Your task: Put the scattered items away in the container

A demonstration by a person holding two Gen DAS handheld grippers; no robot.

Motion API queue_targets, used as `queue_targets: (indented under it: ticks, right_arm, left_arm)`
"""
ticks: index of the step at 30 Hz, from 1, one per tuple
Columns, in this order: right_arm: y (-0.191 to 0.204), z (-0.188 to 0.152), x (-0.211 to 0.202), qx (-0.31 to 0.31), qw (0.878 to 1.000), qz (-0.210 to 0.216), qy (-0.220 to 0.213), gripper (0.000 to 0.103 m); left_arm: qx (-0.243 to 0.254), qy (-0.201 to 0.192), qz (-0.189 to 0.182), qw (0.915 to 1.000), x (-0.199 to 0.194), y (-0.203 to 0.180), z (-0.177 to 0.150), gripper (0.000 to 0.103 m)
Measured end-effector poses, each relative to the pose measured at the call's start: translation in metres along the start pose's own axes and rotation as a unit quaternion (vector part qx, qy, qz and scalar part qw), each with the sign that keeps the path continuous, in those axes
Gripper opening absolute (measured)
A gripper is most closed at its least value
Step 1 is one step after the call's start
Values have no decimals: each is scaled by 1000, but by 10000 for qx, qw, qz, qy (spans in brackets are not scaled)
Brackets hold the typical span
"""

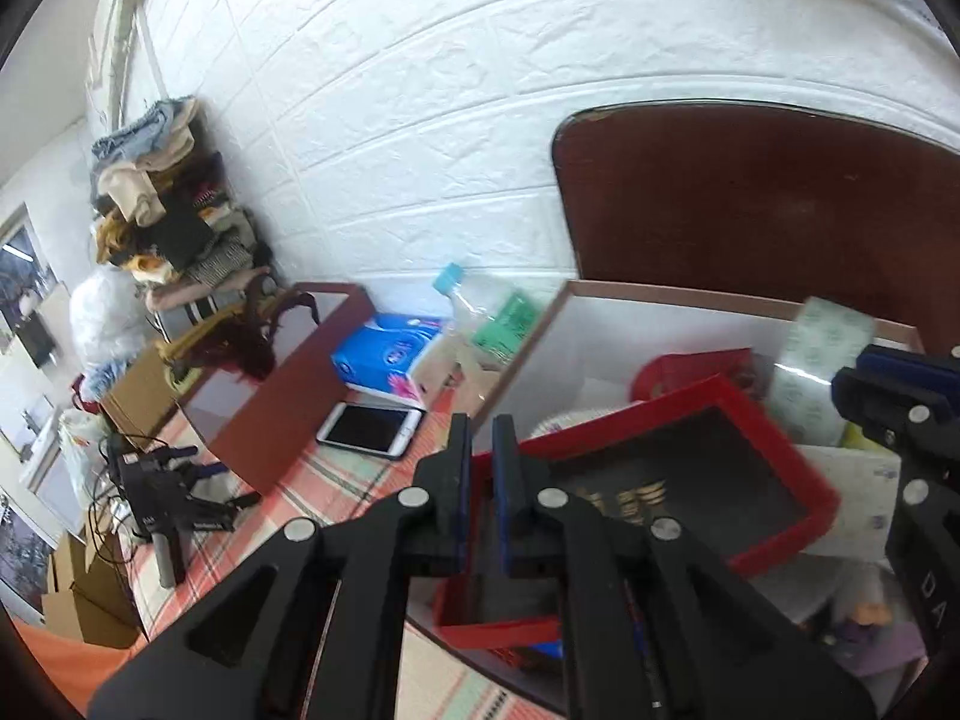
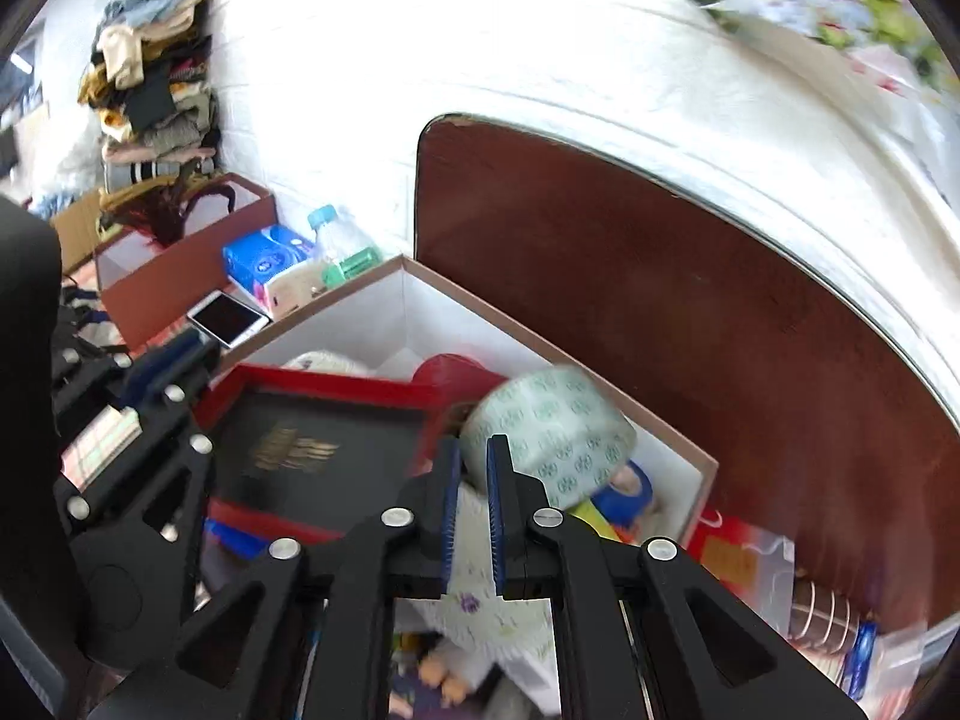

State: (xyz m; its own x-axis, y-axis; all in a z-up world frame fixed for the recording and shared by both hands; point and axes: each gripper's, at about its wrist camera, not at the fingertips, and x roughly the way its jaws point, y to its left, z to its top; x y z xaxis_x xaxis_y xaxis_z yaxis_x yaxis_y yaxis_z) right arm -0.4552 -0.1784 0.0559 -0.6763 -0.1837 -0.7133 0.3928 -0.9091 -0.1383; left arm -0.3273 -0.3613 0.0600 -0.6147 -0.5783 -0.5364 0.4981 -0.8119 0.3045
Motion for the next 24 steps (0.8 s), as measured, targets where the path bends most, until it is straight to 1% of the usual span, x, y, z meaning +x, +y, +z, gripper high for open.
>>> queue_targets:
  ticks: [3,7,9,11,15,18,22,24]
  right_arm:
    - [-7,-15,0,-10,9997,-93,-216,6]
    - [-29,-31,-6,321,9992,-19,-249,6]
    - [-37,-40,-13,299,9993,-81,-220,6]
    - [-44,-49,-26,139,9995,-200,-220,6]
    - [-70,-69,-50,72,9993,-332,-132,6]
    - [-100,-90,-68,220,9987,-468,-26,6]
    - [-136,-118,-93,433,9969,-642,100,6]
    - [-155,-137,-109,546,9956,-750,158,6]
  left_arm:
    - [52,-118,-88,9999,-1,2,-10,14]
    - [162,-171,-182,9996,-7,-4,-23,14]
    - [134,-206,-289,9993,-15,-8,-27,14]
    - [156,-248,-395,9988,-25,-14,-29,14]
    - [240,-349,-621,9972,-52,-27,-31,15]
    - [297,-406,-840,9952,-75,-40,-33,17]
    - [499,-541,-1027,9920,-108,-62,-36,18]
    - [621,-594,-1103,9902,-124,-74,-39,18]
